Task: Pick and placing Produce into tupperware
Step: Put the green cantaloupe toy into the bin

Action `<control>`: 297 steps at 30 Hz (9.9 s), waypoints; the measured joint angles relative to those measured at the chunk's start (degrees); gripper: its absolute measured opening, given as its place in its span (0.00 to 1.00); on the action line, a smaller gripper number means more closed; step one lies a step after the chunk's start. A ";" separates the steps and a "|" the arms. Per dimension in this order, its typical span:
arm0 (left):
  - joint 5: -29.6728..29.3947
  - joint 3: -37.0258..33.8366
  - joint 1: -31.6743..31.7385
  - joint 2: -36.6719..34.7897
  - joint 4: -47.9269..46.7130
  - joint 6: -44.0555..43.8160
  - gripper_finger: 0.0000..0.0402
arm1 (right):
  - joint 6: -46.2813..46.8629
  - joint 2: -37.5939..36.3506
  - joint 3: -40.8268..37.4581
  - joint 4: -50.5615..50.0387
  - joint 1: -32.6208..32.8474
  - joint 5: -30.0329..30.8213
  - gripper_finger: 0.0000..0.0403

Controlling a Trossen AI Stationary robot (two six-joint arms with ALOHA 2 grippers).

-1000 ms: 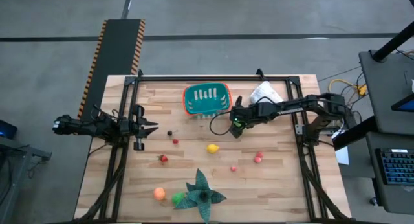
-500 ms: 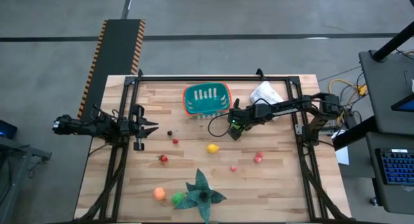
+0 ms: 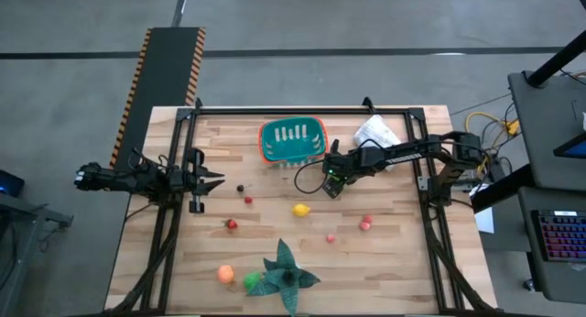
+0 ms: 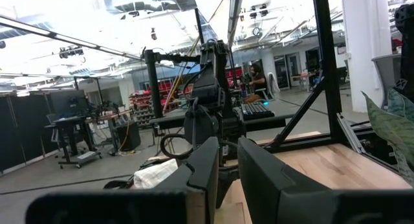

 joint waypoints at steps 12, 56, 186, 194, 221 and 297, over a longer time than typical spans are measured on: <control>0.00 -0.02 0.00 0.00 0.02 0.00 0.11 | 0.00 -0.04 0.02 0.02 0.00 0.01 0.56; -0.03 -0.04 0.00 -0.01 0.24 0.04 0.11 | -29.11 -32.42 1.64 12.98 5.64 17.58 0.56; -0.26 -0.04 0.00 0.00 0.20 0.02 0.11 | -39.70 -57.34 -18.66 29.95 -7.81 18.37 0.56; -0.24 -0.04 0.00 -0.01 0.20 0.02 0.11 | -38.84 -55.02 -27.40 42.04 -9.05 14.30 0.56; -0.24 -0.04 -0.02 0.20 -0.15 0.02 0.11 | -35.02 -17.67 -17.82 63.68 -12.79 5.40 0.56; -0.42 -0.15 -0.02 5.44 -0.42 0.08 0.11 | -38.42 9.77 14.91 27.11 -17.50 1.51 0.56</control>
